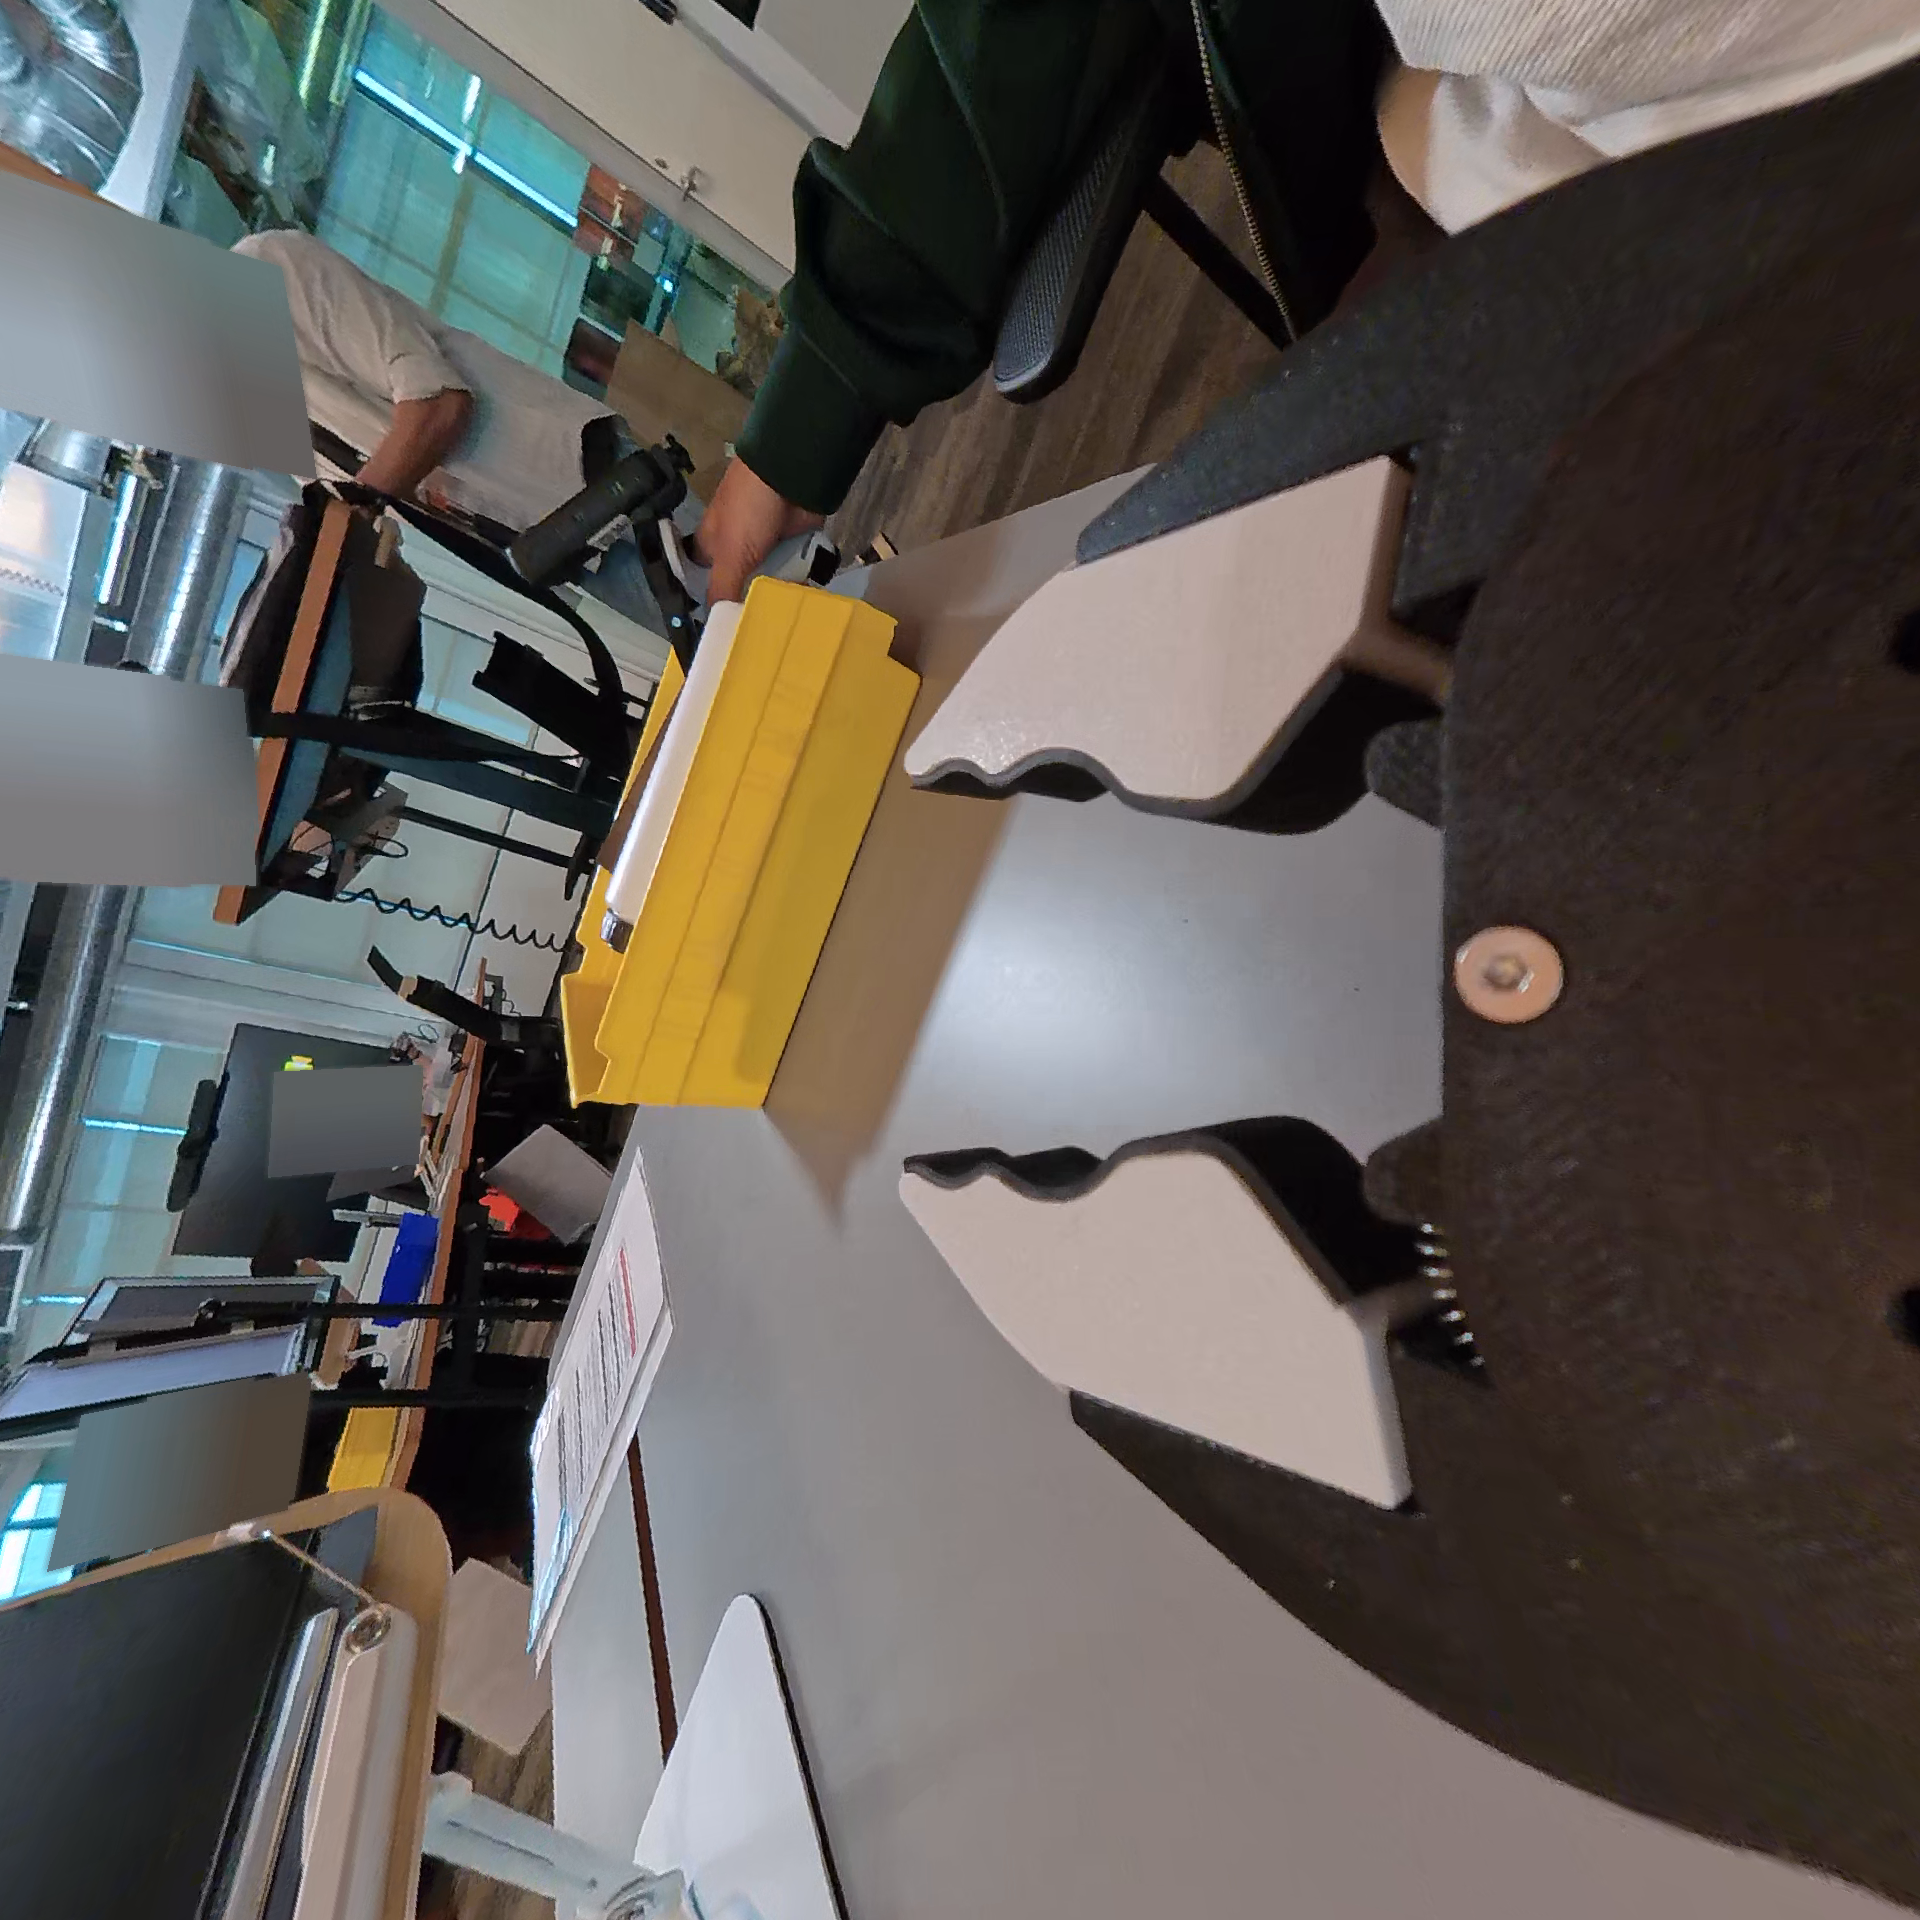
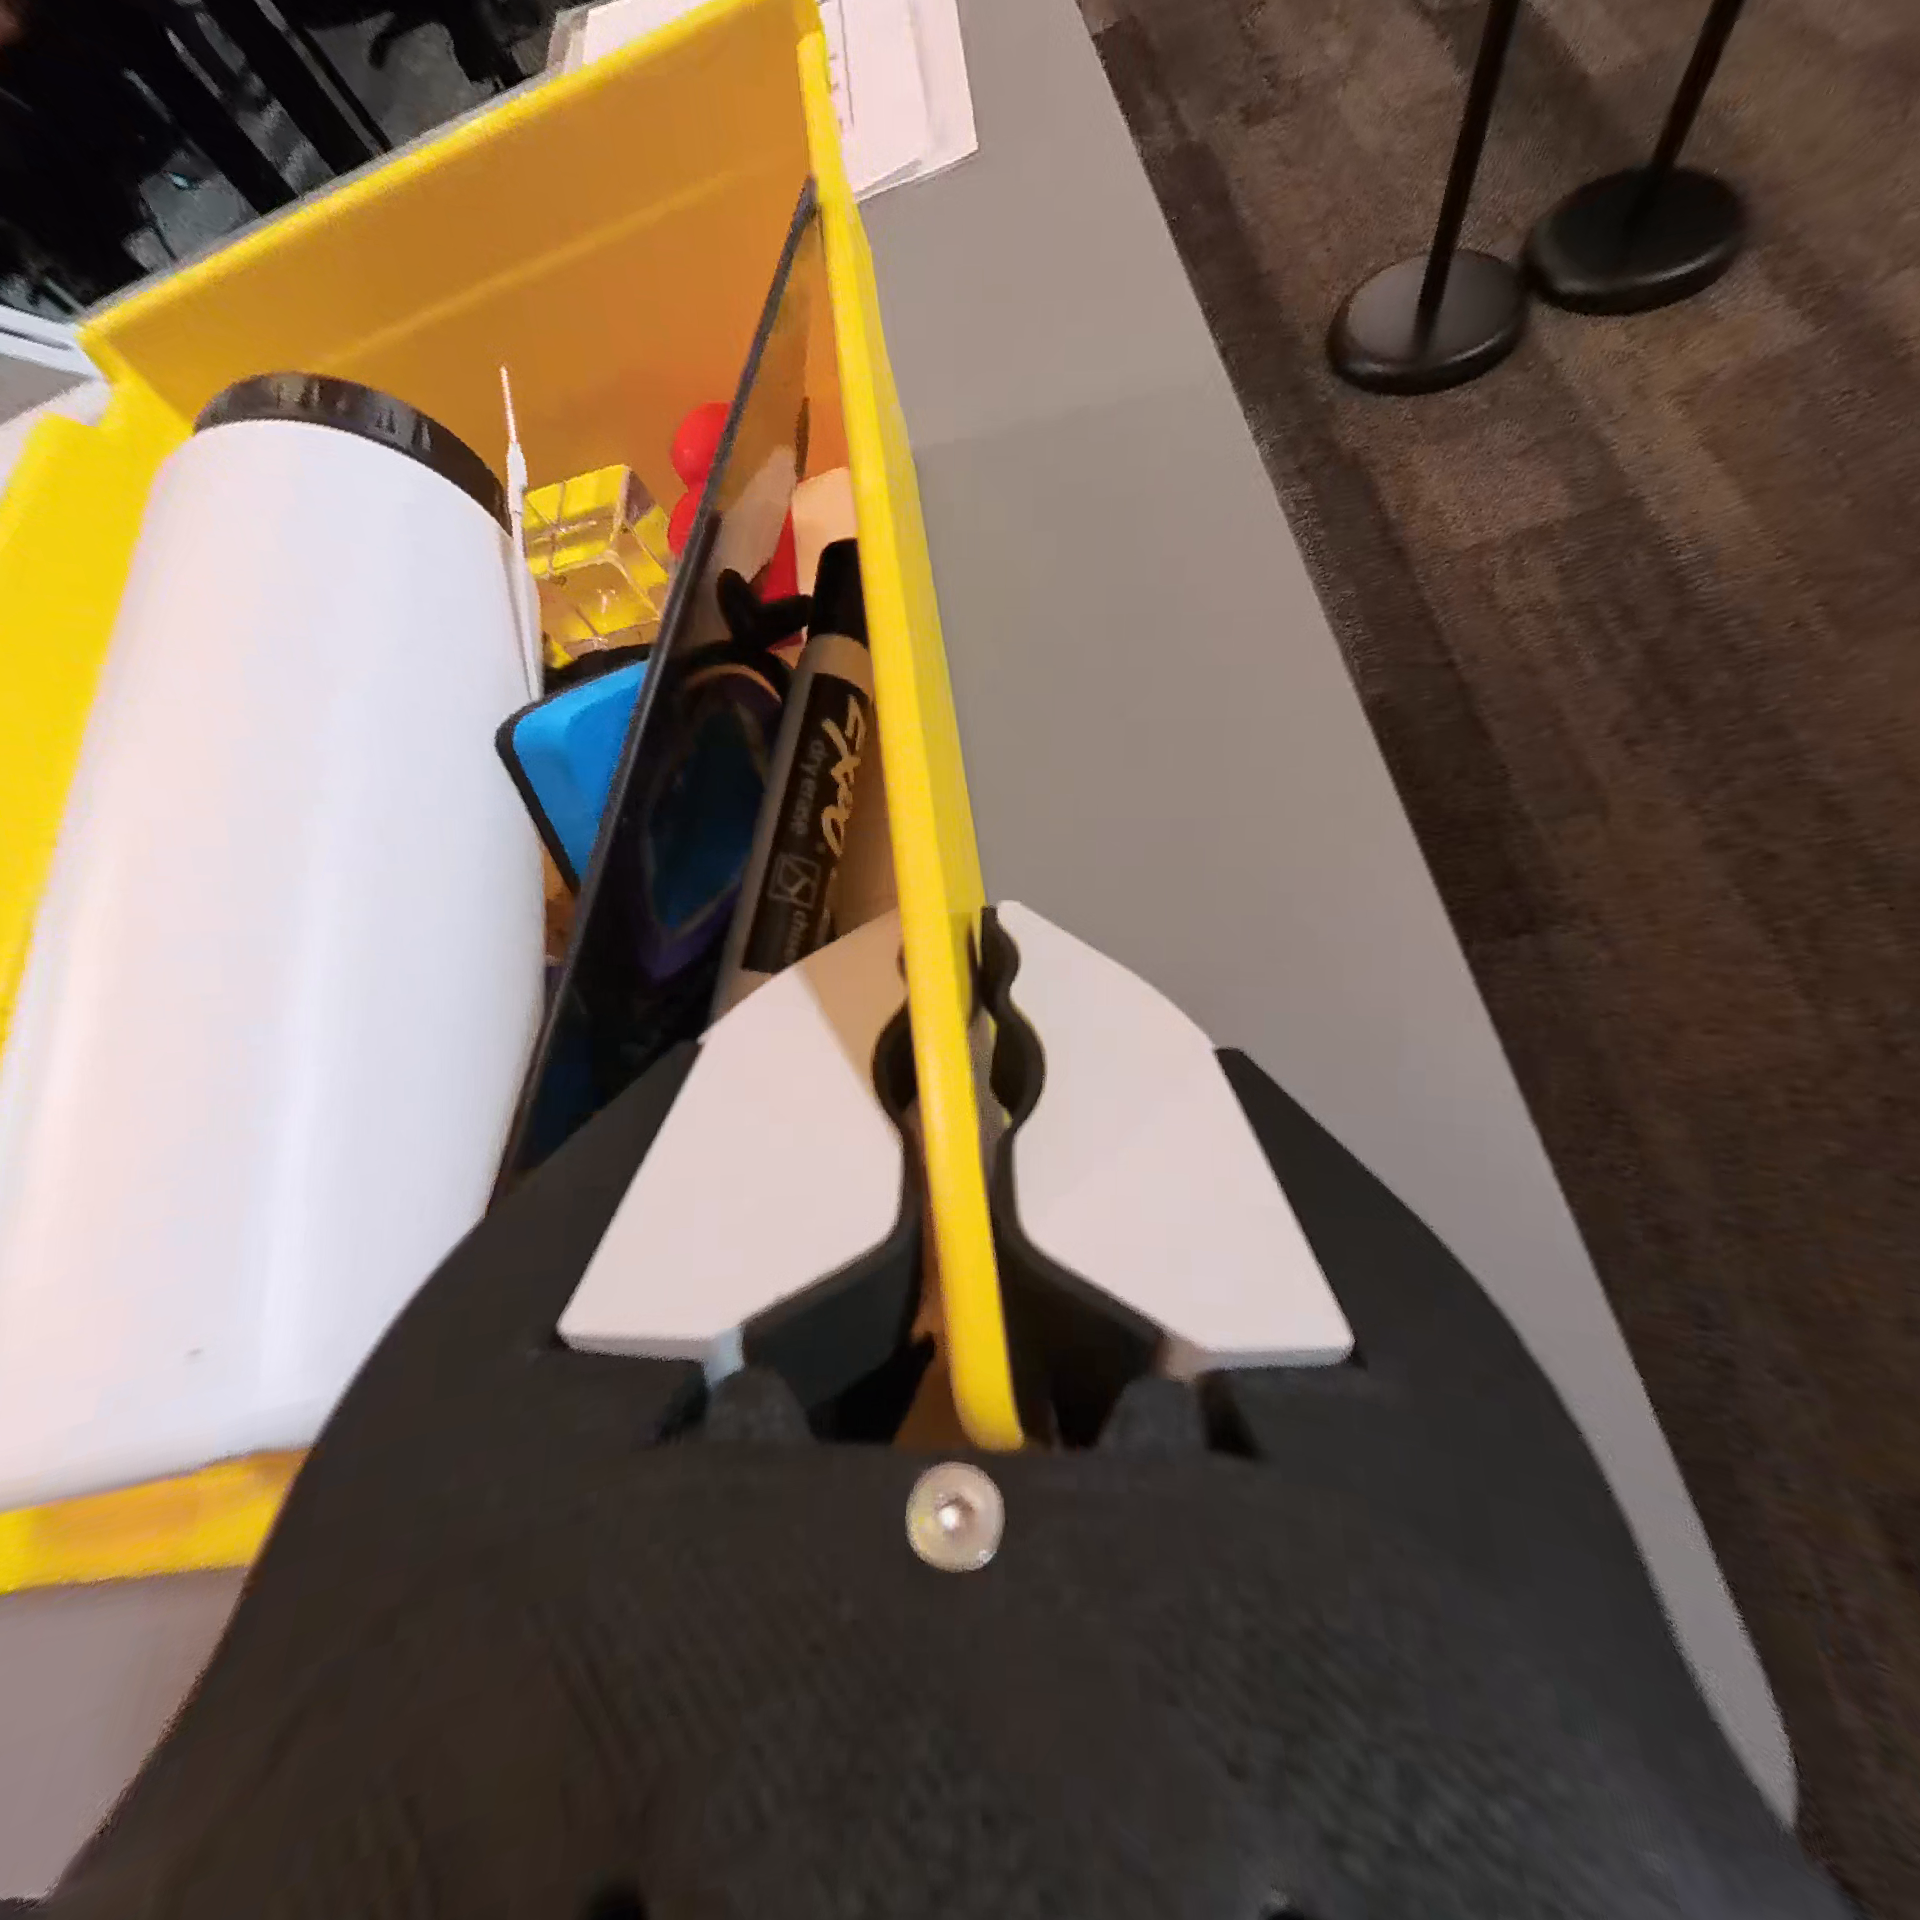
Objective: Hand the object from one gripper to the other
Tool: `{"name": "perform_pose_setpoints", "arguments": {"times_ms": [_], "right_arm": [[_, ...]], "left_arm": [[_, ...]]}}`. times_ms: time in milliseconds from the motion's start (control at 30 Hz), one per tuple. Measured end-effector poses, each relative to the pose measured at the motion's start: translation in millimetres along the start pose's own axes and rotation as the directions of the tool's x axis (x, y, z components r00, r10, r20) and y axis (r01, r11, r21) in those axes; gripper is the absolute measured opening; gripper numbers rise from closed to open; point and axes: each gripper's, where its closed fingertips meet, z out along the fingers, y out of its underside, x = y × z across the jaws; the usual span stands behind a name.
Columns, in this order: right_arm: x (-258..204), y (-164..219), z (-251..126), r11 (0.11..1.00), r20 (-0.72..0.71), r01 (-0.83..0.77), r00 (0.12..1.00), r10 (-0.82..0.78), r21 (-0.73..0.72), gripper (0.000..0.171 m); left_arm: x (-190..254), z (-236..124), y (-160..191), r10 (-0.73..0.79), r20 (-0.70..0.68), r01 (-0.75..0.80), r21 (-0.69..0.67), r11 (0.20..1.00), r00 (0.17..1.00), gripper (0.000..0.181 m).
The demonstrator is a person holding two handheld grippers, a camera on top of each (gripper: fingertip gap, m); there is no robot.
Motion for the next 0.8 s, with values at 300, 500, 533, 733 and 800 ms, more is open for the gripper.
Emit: {"name": "perform_pose_setpoints", "arguments": {"times_ms": [300,500,533,733,800], "right_arm": [[-6,-2,3,0.992,0.068,-0.121,0.991,0.118,0.044,0.011],[-32,-6,12,0.996,0.112,-0.086,0.99,0.082,0.029,0.01],[-40,-8,14,0.997,0.122,-0.07,0.99,0.066,0.023,0.01],[-100,-12,28,0.999,0.205,0.035,0.978,-0.032,-0.013,0.01],[-125,-11,33,0.997,0.243,0.07,0.968,-0.061,-0.027,0.01]], "left_arm": [[-1,1,0,-0.02,-0.004,0.02,0.004,1.0,1.0,0.066],[-4,0,-1,-0.017,0.02,0.017,0.013,1.0,1.0,0.072],[-5,-1,-1,-0.007,0.033,0.006,0.013,1.0,0.999,0.074],[-25,-15,-14,0.153,0.226,-0.157,-0.001,0.988,0.962,0.101],[-33,-27,-27,0.202,0.319,-0.215,0.005,0.977,0.926,0.109]]}}
